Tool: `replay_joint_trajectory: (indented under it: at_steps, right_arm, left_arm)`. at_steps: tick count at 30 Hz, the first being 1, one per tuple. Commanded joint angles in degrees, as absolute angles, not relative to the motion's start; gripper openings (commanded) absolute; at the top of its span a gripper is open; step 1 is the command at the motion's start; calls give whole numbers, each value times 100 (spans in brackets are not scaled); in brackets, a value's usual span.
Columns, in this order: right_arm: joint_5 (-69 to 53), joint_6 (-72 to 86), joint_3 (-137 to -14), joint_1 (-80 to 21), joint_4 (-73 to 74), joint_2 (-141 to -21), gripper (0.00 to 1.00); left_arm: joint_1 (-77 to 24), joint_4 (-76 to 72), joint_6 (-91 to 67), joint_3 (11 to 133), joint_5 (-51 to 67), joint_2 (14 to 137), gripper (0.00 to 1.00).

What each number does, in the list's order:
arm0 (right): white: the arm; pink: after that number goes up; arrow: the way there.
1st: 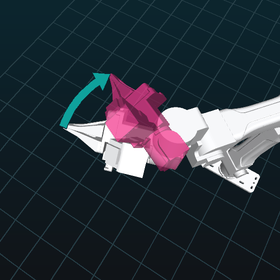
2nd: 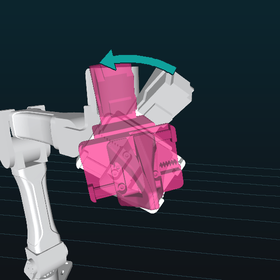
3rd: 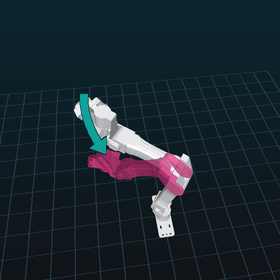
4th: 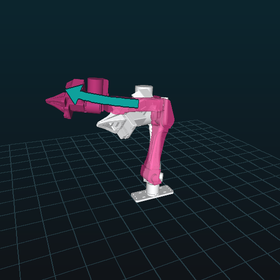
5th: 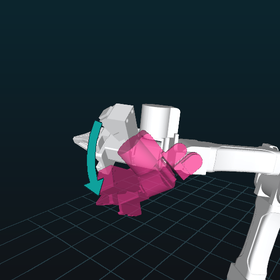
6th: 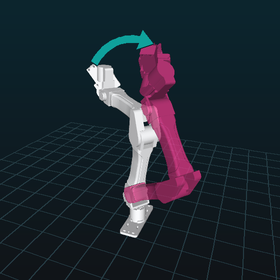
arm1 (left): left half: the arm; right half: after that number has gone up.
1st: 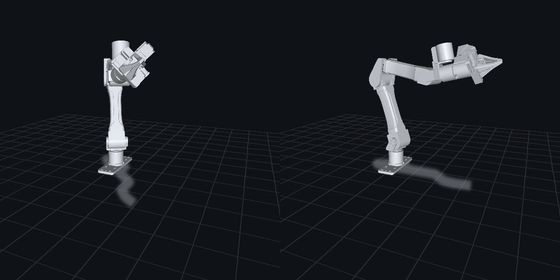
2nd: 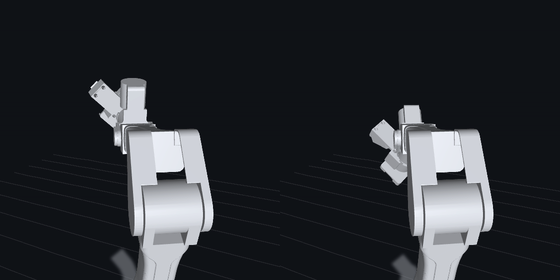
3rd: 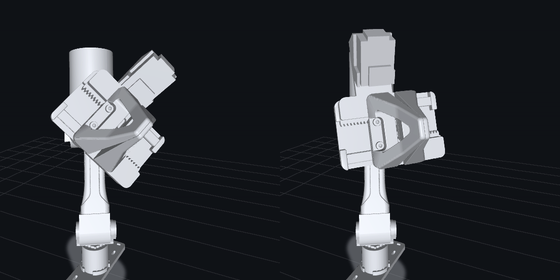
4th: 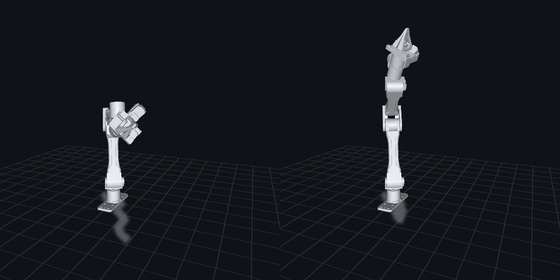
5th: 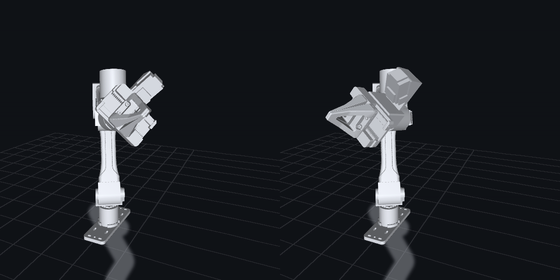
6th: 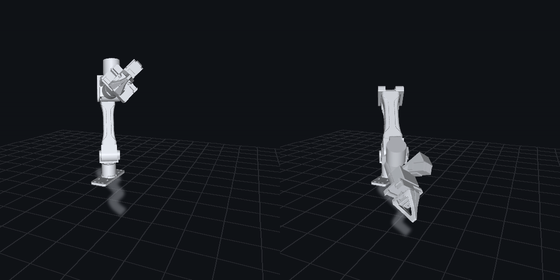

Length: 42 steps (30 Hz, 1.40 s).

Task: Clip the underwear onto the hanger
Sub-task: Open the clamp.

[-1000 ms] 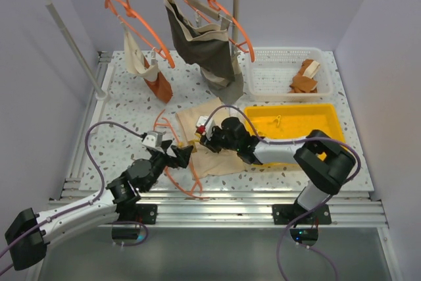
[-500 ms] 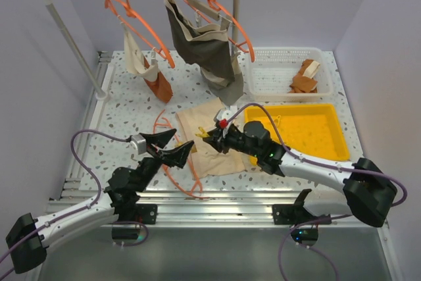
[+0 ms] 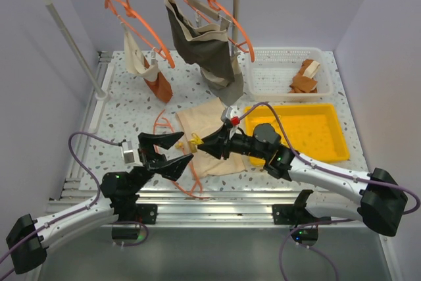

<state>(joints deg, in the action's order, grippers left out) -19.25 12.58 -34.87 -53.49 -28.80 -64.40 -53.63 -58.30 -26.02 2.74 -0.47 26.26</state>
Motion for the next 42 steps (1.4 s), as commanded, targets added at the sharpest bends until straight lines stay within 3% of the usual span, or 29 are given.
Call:
replay_joint_trajectory:
  at_steps: [1,11,20,32,42]
  right_arm:
    - [-2522,1757,-3498,-5475,-3471,-6311,15]
    - [-3006,2258,-3604,-5651,-4288,-6565,15]
    - [-3173,2232,-3507,-5704,-4219,-6135,14]
    - [-3366,2268,-3709,-5783,-4517,-6548,14]
    - [-3068,2039,-3753,-5801,-4281,-6495,14]
  left_arm:
    - [-5317,-6451,-2987,-114,457,2602,100]
    - [-5265,-7233,-3656,-185,966,2873,100]
    - [-5256,-7102,-3674,-150,756,2786,100]
    - [-5247,-7549,-3823,-123,782,3348,100]
    - [-5256,-6997,-3858,-79,633,3173,96]
